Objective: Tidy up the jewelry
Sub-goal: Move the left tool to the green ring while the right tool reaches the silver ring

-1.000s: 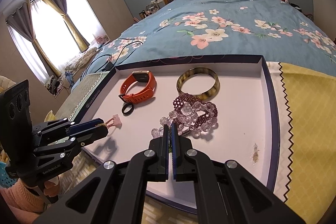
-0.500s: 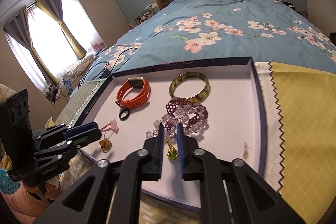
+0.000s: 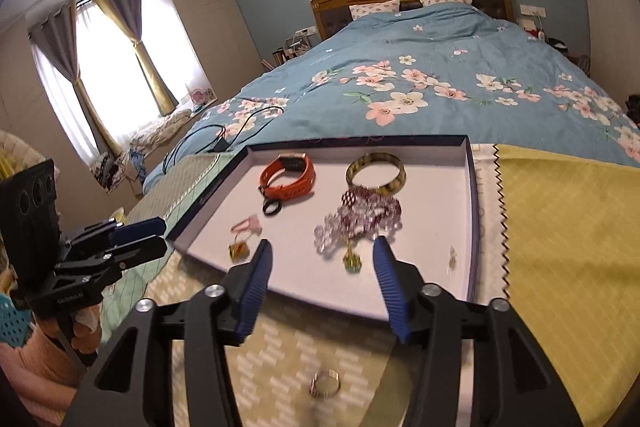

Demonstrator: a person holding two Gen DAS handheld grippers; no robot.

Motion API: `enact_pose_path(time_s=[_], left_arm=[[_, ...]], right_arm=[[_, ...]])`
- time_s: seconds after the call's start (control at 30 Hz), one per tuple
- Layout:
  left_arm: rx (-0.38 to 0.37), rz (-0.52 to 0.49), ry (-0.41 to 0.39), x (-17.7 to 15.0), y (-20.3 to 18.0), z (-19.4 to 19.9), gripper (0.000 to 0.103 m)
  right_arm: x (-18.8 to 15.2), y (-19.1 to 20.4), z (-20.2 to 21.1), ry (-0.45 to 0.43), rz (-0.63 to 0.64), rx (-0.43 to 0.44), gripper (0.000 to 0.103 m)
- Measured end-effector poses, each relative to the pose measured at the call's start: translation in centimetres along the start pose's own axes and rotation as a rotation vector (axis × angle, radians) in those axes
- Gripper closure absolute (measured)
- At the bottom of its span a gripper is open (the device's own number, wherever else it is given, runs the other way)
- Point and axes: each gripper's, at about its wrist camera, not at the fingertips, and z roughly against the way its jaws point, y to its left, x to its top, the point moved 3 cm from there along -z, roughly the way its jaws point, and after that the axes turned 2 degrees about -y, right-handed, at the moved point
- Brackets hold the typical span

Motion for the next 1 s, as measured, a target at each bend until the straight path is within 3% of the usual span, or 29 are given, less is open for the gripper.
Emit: enact_pose_path(time_s=[0.07,0.5,0.63,0.87,1.0], left_arm=[[-0.008,-0.010,0.010,-0.9,-0.6,0.4,0.062],[-0.041,-0.087,0.125,-4.8,-3.7,-0.5,0.058],[-0.047,-0.103,0.145,-4.9,-4.3,-1.1,0.058],[-0.060,-0.103,0.170,-4.9,-4.7,-2.0,0.059],[-0.068,-0.090,0.194,-4.9,-4.4,-2.8,0.064]], right_arm=[[-0.8,0.1,0.6,0.008,0.008,-0.014,0.040],[-6.2,1.3,0.5,0.149,0.098,-0.096,0.041],[-6.7,1.8,0.1,0.172,0.098,-0.093,0.058],[-7.2,2.3,-0.4,0.197,0.119,-0.125,0.067],[-7.2,2.2,-0.4,0.201,0.144,-0.154,0.079]])
